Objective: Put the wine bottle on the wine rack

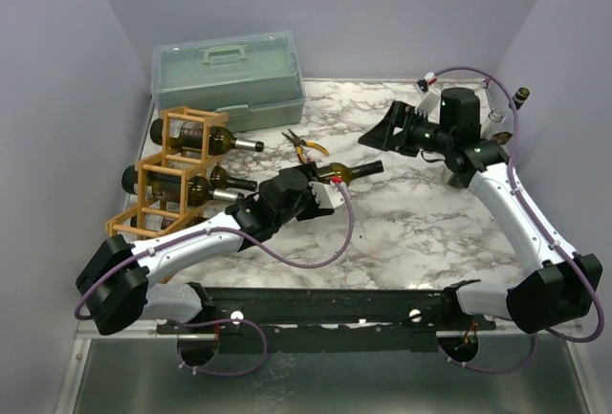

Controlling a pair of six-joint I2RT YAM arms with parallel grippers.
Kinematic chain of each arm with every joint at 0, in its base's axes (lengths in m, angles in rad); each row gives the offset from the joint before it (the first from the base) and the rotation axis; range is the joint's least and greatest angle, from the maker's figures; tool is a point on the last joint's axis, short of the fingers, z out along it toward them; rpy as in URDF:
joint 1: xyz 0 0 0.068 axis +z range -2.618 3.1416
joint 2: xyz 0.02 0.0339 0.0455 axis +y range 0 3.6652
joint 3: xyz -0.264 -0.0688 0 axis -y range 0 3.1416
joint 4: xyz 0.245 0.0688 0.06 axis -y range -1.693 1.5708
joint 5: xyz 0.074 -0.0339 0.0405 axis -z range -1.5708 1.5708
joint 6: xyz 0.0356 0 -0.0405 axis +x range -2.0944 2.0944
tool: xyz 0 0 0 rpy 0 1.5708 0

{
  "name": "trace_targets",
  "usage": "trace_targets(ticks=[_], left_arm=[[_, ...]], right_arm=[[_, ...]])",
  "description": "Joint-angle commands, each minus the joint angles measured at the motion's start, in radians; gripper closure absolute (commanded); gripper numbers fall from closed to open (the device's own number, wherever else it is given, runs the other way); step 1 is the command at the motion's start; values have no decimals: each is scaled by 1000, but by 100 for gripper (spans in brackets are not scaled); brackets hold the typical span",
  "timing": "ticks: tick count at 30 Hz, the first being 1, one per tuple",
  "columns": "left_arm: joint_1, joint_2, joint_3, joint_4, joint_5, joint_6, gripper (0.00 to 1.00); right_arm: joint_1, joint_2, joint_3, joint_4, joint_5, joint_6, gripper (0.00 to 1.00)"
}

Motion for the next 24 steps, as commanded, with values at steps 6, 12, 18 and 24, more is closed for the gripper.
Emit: trace_targets(ticks=[6,12,18,24], left_arm=[[-72,-166,-107,78,172,304,100],[-78,-171,-116,21,188,361,100],[-81,-172,-114,-16,179,400,100],[-86,-191,-120,-49,215,408,100]], right_arm=[[8,39,83,-402,-169,-417,8],[163,62,-73,-359,-291,-417,12],[213,62,-144,-369,-277,-416,15],[240,42,-154,-349,-320,-415,30]])
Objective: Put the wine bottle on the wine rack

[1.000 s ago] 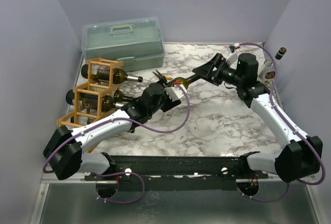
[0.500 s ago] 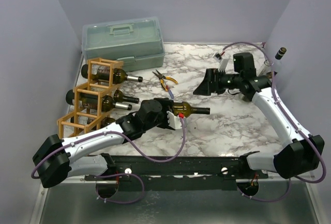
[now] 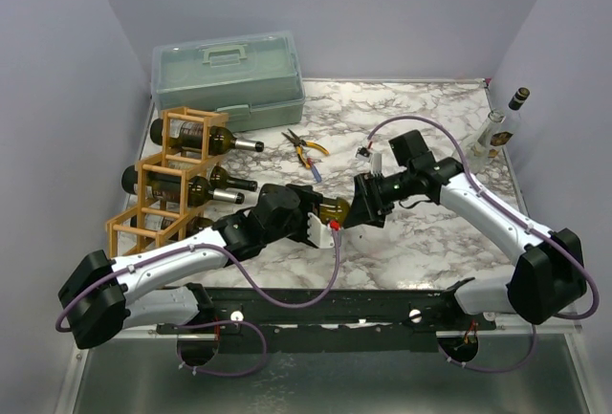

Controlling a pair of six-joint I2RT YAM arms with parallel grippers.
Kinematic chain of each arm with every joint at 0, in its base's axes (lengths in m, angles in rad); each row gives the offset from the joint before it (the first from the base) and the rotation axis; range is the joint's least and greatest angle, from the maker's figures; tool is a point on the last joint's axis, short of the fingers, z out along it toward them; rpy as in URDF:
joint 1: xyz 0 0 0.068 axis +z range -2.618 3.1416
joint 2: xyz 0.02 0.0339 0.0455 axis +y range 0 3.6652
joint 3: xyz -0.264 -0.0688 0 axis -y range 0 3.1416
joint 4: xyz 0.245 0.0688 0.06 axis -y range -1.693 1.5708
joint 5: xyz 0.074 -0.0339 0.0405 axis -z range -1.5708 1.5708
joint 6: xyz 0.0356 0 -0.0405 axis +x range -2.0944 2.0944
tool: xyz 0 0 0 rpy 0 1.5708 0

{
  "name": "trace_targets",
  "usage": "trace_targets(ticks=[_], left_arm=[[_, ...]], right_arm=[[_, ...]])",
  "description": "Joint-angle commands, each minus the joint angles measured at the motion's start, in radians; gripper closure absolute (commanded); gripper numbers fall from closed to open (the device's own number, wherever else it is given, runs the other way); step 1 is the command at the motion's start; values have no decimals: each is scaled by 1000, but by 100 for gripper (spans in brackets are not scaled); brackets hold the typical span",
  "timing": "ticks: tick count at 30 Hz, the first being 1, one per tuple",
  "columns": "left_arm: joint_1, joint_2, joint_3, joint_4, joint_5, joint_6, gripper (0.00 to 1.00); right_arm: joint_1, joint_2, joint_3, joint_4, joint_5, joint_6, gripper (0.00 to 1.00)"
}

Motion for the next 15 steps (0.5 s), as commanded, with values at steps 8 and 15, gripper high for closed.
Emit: trace_targets(ticks=[8,15], left_arm=[[-29,-52,13,14,73,40,100],[-65,-58,10,-1,61,56,100]], right_arm=[[61,-22,-8,-6,-94,-37,56],[120,-38,-40,14,-89,-21,37]])
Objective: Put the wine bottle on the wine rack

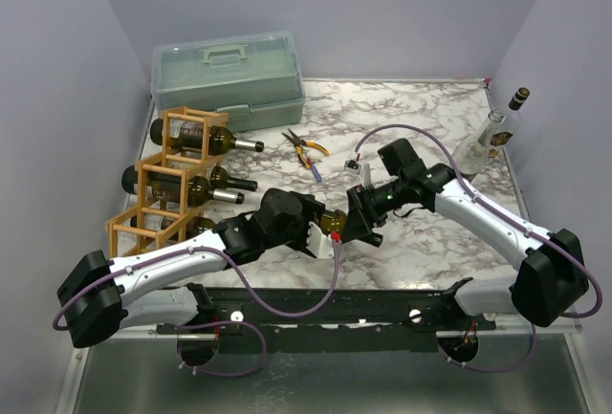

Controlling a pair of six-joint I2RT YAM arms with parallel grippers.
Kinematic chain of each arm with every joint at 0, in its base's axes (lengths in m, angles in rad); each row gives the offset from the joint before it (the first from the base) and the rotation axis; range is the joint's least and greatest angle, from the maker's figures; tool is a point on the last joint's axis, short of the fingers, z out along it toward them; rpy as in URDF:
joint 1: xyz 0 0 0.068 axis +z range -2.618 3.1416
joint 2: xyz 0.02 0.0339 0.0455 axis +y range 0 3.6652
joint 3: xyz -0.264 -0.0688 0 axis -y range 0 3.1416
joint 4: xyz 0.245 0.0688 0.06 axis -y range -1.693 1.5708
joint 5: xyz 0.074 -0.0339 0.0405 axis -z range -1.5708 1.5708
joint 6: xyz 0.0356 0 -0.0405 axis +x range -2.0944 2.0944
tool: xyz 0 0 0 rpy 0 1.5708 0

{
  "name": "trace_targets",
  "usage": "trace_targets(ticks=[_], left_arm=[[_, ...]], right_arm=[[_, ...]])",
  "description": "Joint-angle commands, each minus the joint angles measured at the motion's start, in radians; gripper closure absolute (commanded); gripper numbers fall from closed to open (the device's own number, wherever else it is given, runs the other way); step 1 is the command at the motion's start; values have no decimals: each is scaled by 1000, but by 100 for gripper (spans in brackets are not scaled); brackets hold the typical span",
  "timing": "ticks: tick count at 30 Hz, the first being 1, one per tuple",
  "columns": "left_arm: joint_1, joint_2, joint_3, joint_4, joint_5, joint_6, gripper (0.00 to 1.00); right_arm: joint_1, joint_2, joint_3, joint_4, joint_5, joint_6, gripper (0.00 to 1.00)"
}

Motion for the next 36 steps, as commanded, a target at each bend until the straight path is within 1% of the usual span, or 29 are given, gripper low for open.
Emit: trace_targets(ticks=[1,4,8,9,10,14,15,16,17,19,21,22,23,24,28,36], left_arm=[[-35,-37,10,66,28,31,100],[-41,-39,15,62,24,32,100],[-41,-42,12,63,24,33,100],[-41,-42,13,65,24,30,100],[-41,-44,12,71,24,26,100],[-41,-48,1,110,-13,25,100],[-41,-52,-1,120,-20,19,100],[-41,-55,-5,130,-24,7,97],[-41,-57,-12,161,-32,0,85],[-41,-59,-21,189,-36,-9,53],[-41,-59,-17,190,-29,-30,32],[-41,-59,-14,190,-24,-41,19],[-42,-59,-14,190,-19,-47,9],[-41,-62,-15,190,-11,-51,2],[-41,-78,-24,188,14,-53,1],[-41,-106,-18,159,67,-65,1]], right_arm=[[29,-25,-30,27,-38,9,40],[32,-23,-15,12,-26,-2,50],[37,-25,-28,24,-8,-3,50],[39,-25,-17,11,15,-12,54],[40,-27,-13,8,34,-13,58],[40,-46,-30,53,82,9,86],[39,-48,-29,60,99,14,99],[39,-49,-31,69,120,23,99],[40,-53,-45,98,129,55,100],[40,-80,-90,183,152,116,99],[39,-119,-127,262,193,162,100],[40,-137,-140,282,216,177,100],[39,-147,-155,310,223,191,99],[39,-157,-165,324,226,194,100],[38,-162,-173,332,223,176,100],[7,-195,-170,321,327,196,100]])
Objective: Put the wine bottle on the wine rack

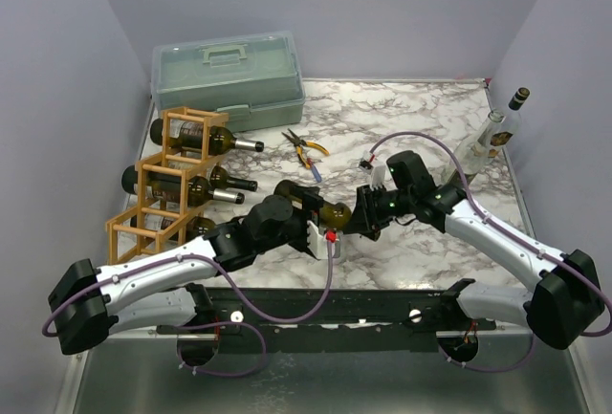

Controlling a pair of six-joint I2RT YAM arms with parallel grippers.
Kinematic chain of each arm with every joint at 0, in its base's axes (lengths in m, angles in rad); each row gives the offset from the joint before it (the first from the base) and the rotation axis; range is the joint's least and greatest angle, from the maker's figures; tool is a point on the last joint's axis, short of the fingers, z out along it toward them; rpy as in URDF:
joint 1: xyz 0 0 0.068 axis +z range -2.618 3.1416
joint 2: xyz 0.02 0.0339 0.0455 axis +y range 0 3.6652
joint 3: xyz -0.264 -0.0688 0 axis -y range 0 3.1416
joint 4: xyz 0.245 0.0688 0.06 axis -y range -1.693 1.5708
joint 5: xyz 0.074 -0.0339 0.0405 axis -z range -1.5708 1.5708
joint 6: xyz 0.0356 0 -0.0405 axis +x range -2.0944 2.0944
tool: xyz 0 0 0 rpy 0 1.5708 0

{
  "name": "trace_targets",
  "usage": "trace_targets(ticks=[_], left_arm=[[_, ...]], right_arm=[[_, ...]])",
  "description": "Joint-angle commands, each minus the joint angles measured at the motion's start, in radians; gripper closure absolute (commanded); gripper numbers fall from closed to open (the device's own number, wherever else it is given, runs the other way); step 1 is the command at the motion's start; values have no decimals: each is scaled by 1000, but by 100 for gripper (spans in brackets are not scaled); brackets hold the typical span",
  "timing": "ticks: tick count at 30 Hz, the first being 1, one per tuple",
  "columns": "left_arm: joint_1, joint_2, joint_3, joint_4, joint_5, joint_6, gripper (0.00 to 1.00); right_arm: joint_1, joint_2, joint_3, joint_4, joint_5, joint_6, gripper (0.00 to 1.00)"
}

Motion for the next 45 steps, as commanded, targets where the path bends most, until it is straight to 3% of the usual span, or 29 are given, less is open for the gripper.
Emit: trace_targets(ticks=[1,6,10,14,20,26,33,45], left_arm=[[-7,-35,25,45,60,-21,1],[-2,-91,51,50,57,-73,1],[25,-135,129,68,20,-210,1],[34,-140,270,58,-164,-392,1],[34,-148,542,-132,-370,-641,1],[34,-197,710,-309,-578,-884,1],[34,-261,755,-451,-651,-952,1],[34,-262,770,-513,-692,-942,1]], right_arm=[[-21,-56,9,76,62,17,100],[-27,-88,22,49,111,13,99],[-26,-135,42,52,105,-12,99],[-25,-105,123,3,68,-23,99],[-5,-97,198,36,-55,9,100],[117,-46,220,101,-130,51,99],[243,-40,197,247,-147,128,99],[461,141,199,483,-97,225,99]])
